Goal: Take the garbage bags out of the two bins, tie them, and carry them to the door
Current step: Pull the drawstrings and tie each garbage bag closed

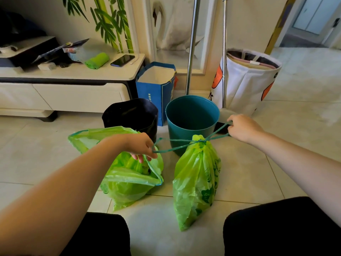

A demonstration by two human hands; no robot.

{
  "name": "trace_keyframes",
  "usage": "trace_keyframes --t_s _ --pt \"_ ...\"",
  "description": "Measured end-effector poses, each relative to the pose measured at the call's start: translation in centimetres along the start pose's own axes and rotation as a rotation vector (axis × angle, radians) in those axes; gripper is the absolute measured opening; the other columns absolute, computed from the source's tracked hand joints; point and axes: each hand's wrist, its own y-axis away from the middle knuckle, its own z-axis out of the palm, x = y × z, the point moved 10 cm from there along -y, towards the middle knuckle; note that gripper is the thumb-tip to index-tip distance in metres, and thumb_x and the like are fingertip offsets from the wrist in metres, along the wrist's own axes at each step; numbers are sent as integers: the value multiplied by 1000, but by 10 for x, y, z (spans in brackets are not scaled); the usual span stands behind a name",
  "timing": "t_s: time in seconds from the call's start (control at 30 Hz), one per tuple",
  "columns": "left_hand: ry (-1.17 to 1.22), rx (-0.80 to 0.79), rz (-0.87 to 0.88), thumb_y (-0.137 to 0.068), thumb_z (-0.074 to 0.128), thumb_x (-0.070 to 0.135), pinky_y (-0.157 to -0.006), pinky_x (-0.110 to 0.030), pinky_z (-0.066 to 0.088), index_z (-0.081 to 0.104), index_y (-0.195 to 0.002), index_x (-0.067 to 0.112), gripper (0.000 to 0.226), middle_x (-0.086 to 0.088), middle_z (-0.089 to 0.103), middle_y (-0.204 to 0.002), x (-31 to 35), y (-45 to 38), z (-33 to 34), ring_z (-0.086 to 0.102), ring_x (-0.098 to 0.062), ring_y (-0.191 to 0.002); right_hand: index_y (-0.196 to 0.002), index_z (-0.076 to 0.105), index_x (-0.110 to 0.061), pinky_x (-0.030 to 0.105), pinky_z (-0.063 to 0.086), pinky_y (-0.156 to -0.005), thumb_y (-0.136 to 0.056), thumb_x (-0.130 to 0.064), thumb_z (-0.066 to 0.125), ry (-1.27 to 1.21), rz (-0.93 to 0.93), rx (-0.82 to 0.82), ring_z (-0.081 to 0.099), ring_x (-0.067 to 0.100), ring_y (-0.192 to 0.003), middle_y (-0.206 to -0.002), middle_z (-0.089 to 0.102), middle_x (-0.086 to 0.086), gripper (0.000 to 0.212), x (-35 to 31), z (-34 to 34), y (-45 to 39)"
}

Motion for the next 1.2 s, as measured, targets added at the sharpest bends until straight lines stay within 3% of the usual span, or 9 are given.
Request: trace_keyframes --t_s 0.2,0.3,0.43,0.57,0.67,0.8,0.93,1.07,1.2 --pt "91 330 -12 -87 67 16 -53 -17 51 72 -99 9 14 -1 72 -78 -39 39 -57 67 -9 -59 -104 61 -8 35 38 -67 -85 -15 49 184 -21 193 56 40 -99 -113 53 17 24 -79 -28 -1" --pt "110 500 -98 -85 67 9 -53 -13 47 74 -94 5 12 -6 69 -76 -71 63 -73 62 -10 -58 -106 64 -9 40 42 -75 -89 -17 47 169 -134 197 49 39 -110 -115 55 15 25 -128 -23 2" --pt "23 683 -208 -84 66 13 -77 -24 45 76 -94 12 14 -7 73 -91 -108 94 -85 61 -18 -80 -96 66 -10 44 48 -82 -92 -21 45 53 -337 70 52 34 -101 -104 63 12 25 -184 11 14" --pt "-32 803 -289 -85 62 10 -92 -39 49 73 -101 8 20 -12 71 -107 -136 106 -95 62 -31 -102 -73 58 -8 42 49 -70 -92 -23 41 -110 -439 -90 58 35 -79 -81 62 12 29 -224 44 19" --pt "-95 834 -355 -85 60 10 -100 -45 43 66 -115 8 31 -16 63 -121 -156 108 -100 51 -37 -117 -67 54 -10 41 51 -68 -93 -42 44 -106 -465 -181 59 31 -74 -74 59 8 42 -245 66 17" --pt "-228 789 -489 -86 57 16 -97 -47 40 51 -131 10 45 -15 52 -135 -185 108 -96 43 -37 -123 -59 37 -20 38 46 -65 -84 -64 46 169 -470 -360 52 26 -72 -69 47 0 51 -251 107 12" --pt "-229 687 -556 -91 55 25 -98 -49 39 38 -138 8 53 -15 48 -142 -206 100 -82 42 -38 -127 -62 44 -19 30 36 -53 -77 -60 58 197 -454 -465 53 19 -65 -65 52 -2 46 -250 123 4" --pt "-69 718 -528 -93 56 29 -100 -51 42 34 -142 8 58 -21 49 -137 -217 96 -82 45 -40 -125 -63 54 -15 22 45 -45 -74 -51 68 204 -419 -639 60 15 -51 -49 61 -3 41 -251 139 6" --pt "-25 736 -468 -94 56 28 -100 -46 42 41 -139 4 53 -22 50 -135 -206 87 -82 47 -40 -123 -73 58 -13 16 44 -35 -77 -38 71 204 -353 -786 62 11 -48 -62 65 -1 30 -239 150 16"
